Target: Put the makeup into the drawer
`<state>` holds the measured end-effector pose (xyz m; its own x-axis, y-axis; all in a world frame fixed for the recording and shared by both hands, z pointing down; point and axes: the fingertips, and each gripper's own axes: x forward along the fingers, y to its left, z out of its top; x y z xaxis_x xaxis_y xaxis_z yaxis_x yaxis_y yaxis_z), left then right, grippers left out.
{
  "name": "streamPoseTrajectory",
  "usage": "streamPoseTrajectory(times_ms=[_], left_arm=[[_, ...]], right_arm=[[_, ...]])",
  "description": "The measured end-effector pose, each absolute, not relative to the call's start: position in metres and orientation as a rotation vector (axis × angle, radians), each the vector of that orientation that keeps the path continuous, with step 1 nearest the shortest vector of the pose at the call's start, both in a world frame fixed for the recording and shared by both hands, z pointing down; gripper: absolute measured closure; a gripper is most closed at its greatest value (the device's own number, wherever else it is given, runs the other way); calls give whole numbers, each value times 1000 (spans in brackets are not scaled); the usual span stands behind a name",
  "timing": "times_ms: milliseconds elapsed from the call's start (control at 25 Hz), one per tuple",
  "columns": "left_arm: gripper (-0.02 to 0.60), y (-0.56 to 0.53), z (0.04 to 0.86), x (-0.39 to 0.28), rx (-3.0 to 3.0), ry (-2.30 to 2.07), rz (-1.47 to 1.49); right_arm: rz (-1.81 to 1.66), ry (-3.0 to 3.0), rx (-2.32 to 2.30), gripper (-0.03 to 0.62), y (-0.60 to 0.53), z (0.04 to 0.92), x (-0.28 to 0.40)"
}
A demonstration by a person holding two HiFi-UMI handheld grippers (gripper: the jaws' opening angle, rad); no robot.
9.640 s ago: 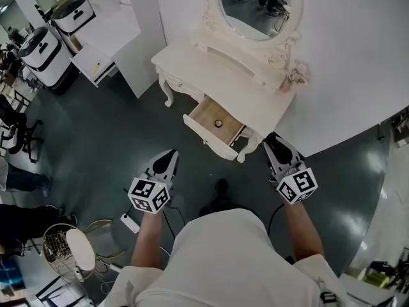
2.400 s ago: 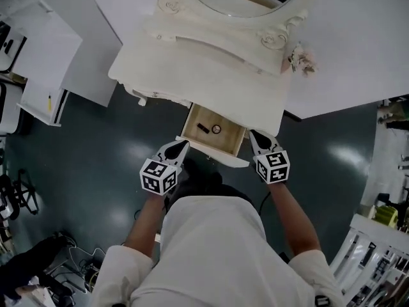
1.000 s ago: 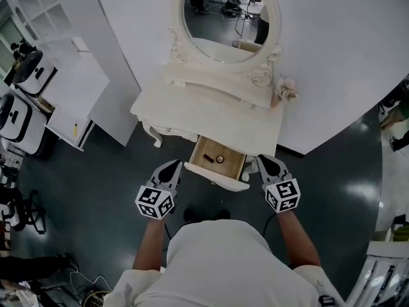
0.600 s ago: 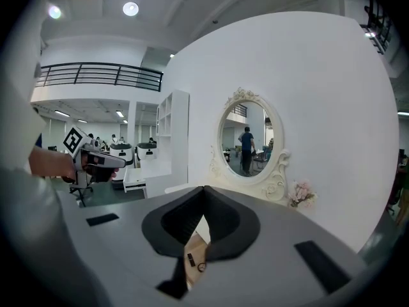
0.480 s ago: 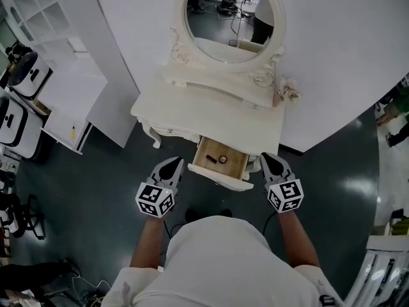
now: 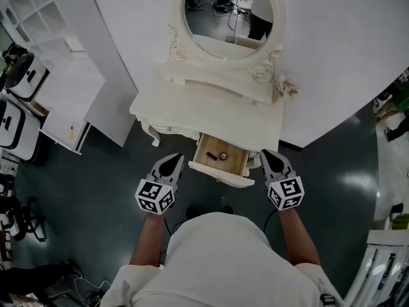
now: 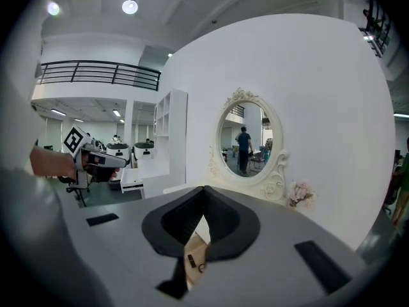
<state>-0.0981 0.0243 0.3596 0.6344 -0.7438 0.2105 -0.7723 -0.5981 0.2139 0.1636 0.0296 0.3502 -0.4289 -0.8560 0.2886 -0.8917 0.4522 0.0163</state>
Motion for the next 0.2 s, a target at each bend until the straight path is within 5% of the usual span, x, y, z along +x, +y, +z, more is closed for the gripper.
streamPoseTrajectory(times_ms=[200], left_arm=[[566,25,360,-97,2574,-1220,139]], right_arm=[[204,-2449,1516,566,32,351,165]])
